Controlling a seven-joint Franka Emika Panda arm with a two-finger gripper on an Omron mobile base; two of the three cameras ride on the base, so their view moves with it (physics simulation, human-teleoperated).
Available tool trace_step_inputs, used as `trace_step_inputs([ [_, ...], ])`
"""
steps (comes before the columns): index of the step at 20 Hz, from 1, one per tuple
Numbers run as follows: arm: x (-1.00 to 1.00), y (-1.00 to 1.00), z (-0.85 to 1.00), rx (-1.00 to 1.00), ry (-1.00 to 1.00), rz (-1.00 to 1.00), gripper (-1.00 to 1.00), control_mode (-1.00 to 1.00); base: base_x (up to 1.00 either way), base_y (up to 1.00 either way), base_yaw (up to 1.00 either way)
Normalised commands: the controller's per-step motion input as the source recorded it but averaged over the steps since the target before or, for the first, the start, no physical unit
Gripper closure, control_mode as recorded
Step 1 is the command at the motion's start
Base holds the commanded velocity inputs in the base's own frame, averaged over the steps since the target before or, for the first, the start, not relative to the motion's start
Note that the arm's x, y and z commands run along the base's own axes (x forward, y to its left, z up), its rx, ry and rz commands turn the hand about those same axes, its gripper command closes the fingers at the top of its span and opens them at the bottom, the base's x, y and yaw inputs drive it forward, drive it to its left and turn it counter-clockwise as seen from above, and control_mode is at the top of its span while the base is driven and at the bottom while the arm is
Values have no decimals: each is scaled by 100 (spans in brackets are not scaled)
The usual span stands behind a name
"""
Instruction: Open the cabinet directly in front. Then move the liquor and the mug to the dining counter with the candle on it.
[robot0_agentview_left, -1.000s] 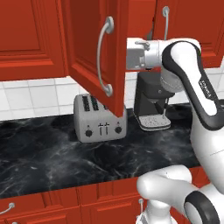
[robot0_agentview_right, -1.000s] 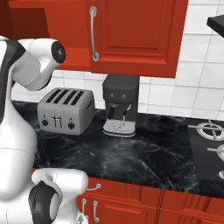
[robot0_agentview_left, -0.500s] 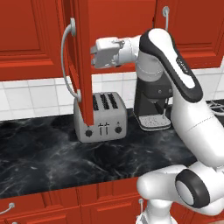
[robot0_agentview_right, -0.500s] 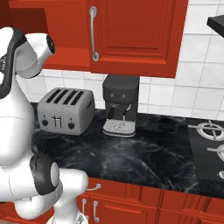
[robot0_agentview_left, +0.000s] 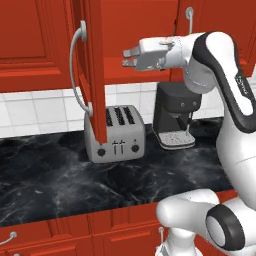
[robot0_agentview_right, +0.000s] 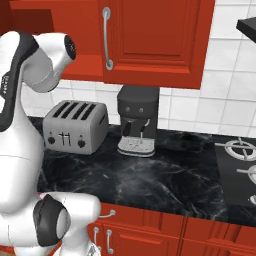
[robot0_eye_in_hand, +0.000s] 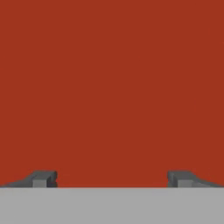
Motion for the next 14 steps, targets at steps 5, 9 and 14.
trace_step_inputs([
  [5,-65,-86,14,-4,-15,-40,-100,-100,0,0,0],
  [9,-48,-82,-6,-11,-3,-51,-100,-100,0,0,0],
  [14,-52,-92,-5,-5,-4,-55,-100,-100,0,0,0],
])
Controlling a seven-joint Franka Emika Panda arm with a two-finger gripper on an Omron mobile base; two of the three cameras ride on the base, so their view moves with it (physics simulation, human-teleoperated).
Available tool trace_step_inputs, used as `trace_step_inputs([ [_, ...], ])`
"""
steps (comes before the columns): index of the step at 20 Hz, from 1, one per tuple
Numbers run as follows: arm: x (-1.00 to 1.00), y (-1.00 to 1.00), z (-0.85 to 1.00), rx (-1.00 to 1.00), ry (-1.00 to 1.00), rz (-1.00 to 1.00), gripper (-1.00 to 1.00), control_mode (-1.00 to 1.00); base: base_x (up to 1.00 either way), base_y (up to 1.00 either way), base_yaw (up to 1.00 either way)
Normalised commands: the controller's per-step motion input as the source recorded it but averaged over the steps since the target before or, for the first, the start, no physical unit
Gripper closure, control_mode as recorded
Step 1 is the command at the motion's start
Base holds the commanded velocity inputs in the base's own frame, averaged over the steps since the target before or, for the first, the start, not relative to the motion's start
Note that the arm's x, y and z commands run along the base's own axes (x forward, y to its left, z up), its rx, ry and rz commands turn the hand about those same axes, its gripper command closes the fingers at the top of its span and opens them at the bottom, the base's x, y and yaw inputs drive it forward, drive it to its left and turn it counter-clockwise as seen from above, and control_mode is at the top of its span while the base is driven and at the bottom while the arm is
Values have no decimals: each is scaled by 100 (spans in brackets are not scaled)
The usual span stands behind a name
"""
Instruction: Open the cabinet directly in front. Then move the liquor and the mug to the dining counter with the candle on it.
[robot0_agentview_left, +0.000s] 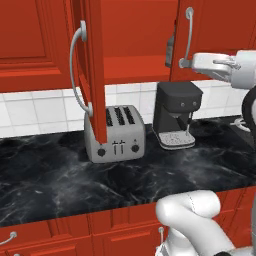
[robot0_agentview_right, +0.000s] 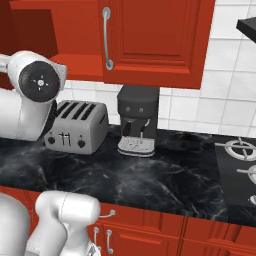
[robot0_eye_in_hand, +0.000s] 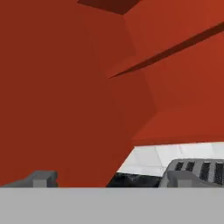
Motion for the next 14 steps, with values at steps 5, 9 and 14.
trace_step_inputs([
  [5,-41,-83,-2,-5,-10,-57,-100,-100,0,0,0],
  [9,-29,-79,-2,-7,-16,-57,-100,-100,0,0,0],
  [14,-5,-51,0,-10,-18,-36,-100,-100,0,0,0],
])
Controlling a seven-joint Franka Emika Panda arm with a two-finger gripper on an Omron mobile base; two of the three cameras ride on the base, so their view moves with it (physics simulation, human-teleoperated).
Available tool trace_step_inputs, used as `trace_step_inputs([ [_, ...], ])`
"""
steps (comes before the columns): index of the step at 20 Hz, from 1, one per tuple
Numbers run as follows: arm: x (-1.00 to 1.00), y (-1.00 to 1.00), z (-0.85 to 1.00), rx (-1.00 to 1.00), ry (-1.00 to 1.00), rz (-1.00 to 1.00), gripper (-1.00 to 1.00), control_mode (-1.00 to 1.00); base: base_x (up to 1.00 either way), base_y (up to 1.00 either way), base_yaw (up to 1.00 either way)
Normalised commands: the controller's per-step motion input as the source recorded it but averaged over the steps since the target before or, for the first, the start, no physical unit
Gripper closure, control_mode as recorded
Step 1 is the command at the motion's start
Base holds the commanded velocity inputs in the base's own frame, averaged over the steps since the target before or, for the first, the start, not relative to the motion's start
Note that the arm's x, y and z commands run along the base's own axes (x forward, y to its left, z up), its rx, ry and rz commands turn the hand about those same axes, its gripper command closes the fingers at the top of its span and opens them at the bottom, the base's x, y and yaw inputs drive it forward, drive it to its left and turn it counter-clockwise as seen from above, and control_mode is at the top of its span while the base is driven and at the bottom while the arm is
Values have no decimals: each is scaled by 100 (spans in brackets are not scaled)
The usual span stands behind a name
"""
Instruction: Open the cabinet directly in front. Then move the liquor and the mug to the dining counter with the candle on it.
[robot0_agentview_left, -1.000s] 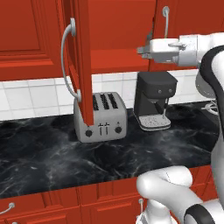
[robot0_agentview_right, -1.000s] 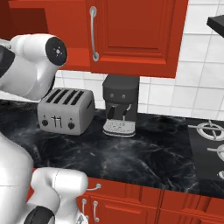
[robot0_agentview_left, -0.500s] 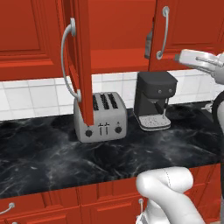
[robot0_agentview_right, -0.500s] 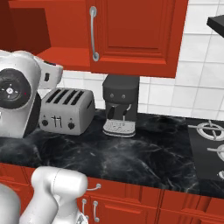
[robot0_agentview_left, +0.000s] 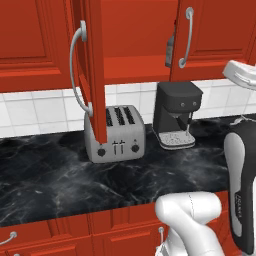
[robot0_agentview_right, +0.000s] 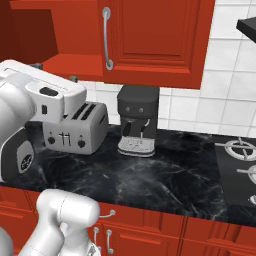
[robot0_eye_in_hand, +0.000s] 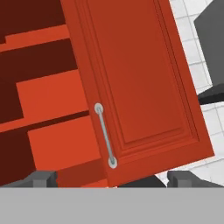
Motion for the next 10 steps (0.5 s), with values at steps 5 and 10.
trace_step_inputs([
  [5,0,0,-2,0,0,0,-100,-100,0,0,0],
  [10,8,0,0,0,1,0,-100,-100,0,0,0],
])
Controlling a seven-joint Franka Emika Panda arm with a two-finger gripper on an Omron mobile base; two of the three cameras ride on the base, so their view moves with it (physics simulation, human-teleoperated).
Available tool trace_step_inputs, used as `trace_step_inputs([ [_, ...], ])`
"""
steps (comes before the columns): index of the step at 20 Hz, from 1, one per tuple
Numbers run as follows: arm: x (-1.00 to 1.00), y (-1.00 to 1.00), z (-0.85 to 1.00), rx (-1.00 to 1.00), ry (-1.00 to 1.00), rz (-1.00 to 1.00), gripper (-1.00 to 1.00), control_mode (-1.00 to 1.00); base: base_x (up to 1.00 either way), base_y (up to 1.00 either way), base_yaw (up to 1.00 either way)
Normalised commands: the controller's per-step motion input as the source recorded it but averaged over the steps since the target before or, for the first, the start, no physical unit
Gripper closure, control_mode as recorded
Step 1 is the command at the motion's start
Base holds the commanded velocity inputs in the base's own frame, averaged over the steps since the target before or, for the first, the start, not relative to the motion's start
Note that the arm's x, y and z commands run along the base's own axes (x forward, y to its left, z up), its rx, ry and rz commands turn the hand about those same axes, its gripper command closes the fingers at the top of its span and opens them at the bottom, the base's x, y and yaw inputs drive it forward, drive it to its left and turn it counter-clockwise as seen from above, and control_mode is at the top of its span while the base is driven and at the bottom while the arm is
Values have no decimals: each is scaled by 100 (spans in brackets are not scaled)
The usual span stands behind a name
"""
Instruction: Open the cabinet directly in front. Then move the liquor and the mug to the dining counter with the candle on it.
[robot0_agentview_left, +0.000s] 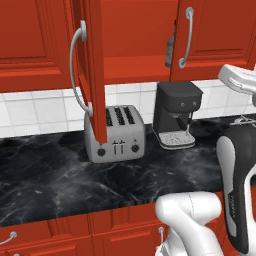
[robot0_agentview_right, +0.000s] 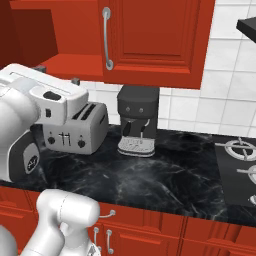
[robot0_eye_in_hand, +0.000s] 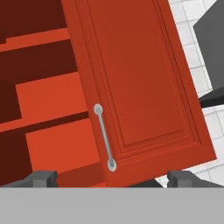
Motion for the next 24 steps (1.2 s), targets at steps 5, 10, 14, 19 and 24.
trace_step_inputs([
  [5,44,0,0,0,7,0,-100,-100,0,0,0],
  [10,76,0,0,0,7,0,-100,-100,0,0,0],
  [14,76,0,0,0,7,0,-100,-100,0,0,0],
  [19,85,0,-5,0,10,0,-100,-100,0,0,0],
  [24,99,-3,-18,0,13,0,-100,-100,0,0,0],
])
